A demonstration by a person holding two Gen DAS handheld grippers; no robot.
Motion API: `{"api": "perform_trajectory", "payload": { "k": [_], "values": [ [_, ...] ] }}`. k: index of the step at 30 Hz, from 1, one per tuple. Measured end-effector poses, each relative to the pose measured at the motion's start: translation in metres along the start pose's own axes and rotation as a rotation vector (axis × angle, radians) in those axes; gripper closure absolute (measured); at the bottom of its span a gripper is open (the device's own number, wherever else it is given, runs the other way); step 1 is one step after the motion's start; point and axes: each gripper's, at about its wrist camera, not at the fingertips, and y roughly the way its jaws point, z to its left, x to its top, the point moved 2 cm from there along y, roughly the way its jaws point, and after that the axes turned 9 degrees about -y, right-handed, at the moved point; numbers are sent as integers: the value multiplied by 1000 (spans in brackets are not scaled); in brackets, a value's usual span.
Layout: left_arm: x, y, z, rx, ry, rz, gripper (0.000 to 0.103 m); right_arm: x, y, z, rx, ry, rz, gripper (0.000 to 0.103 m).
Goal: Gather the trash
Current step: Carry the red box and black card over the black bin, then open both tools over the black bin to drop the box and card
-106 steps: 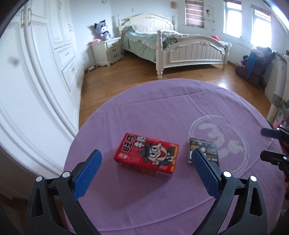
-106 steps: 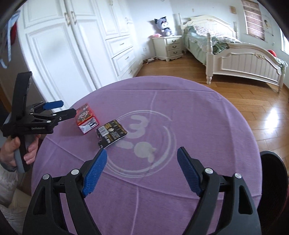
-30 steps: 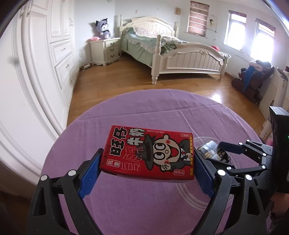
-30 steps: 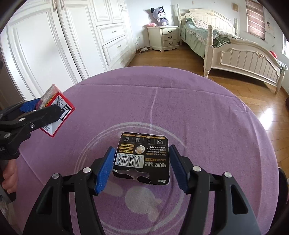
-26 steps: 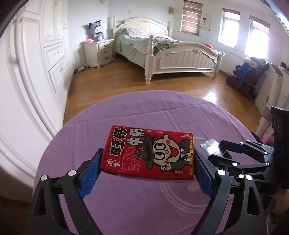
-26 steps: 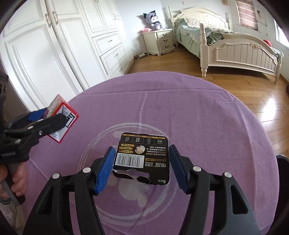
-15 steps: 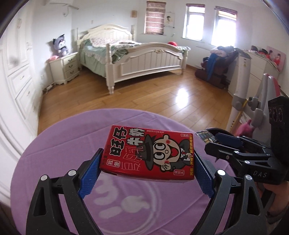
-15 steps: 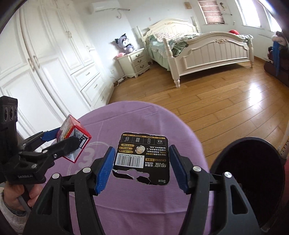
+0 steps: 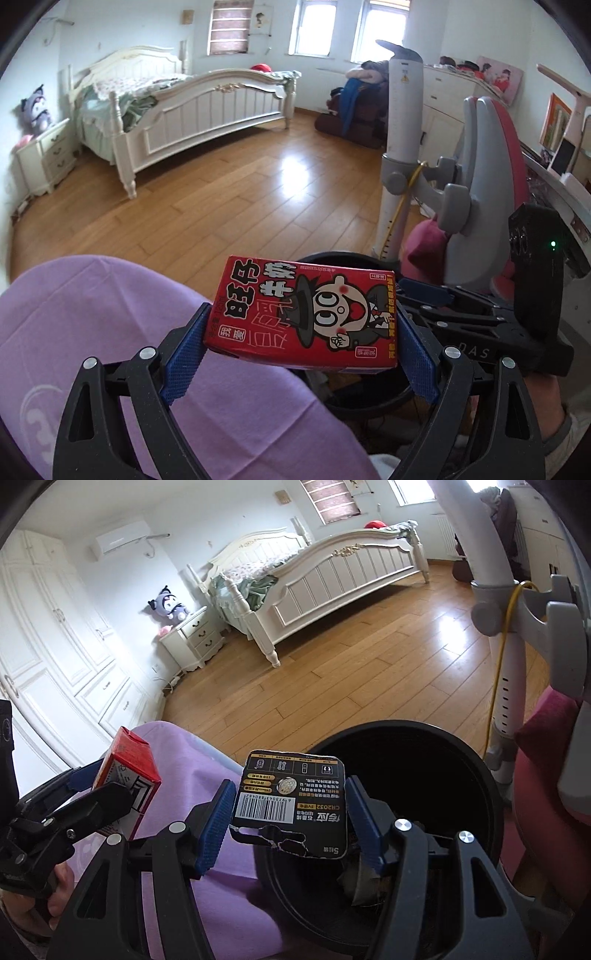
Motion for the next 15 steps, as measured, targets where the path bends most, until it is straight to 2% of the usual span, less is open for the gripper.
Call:
{"api": "perform_trajectory", "payload": {
  "k": [5,15],
  "values": [
    [3,25,-17,-22,21,33,13,-24,-2,-28,-18,34,26,43],
    [3,57,-45,-50,83,84,13,-38,11,-58,-45,68,74,43]
  ]
}}
